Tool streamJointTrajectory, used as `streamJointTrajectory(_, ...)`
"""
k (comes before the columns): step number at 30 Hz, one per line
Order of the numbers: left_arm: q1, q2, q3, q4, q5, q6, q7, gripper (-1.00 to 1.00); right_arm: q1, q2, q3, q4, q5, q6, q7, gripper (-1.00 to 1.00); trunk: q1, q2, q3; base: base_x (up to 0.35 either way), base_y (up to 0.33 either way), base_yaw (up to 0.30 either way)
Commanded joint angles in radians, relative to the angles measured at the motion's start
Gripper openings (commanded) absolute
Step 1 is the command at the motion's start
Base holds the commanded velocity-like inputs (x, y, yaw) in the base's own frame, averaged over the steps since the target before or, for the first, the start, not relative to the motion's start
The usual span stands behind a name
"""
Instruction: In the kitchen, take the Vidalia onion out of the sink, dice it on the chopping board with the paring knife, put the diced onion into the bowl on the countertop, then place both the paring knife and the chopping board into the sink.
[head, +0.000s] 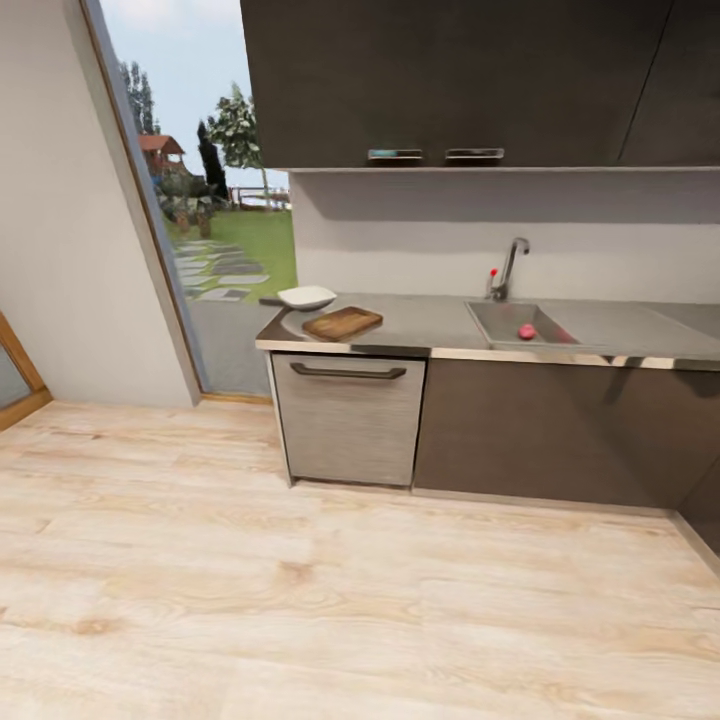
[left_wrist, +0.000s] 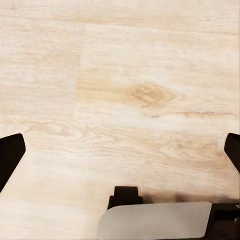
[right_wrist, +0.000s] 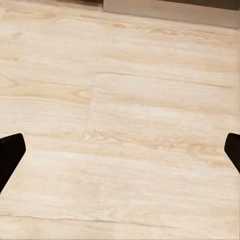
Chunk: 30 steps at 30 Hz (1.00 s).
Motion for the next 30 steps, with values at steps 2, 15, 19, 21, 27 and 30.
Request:
streamJointTrajectory(2,0.001,0.000,0.001,-0.001,0.001,-0.002,0.000,1.00,0.000,0.000,0.001,0.000,0.000,-0.003,-0.002,1.00,0.001,0.000,-0.001,0.299,-0.002,-0.010)
streamJointTrajectory(15,0.000,0.000,0.001,-0.002,0.001,-0.002,0.000,1.00,0.000,0.000,0.001,0.000,0.000,-0.003,-0.002,1.00,0.001,0.000,0.000,0.311,0.000,-0.002)
streamJointTrajectory(19,0.000,0.000,0.001,-0.001,0.001,-0.002,0.000,1.00,0.000,0.000,0.001,0.000,0.000,-0.003,-0.002,1.00,0.001,0.000,0.000,0.315,0.000,0.000)
streamJointTrajectory(21,0.001,0.000,0.001,-0.001,0.001,-0.002,0.000,1.00,0.000,0.000,0.002,0.000,0.001,-0.004,-0.002,1.00,0.001,0.000,0.000,0.315,0.000,0.000)
streamJointTrajectory(27,0.001,0.000,0.001,0.000,0.001,-0.002,0.000,1.00,0.000,0.000,0.003,0.000,0.002,-0.004,-0.002,1.00,0.001,0.000,0.000,0.315,0.000,0.000)
streamJointTrajectory(30,0.001,0.000,0.001,0.000,0.001,-0.002,0.000,1.00,0.000,0.000,0.004,0.000,0.003,-0.004,-0.002,1.00,0.001,0.000,0.000,0.315,0.000,0.000)
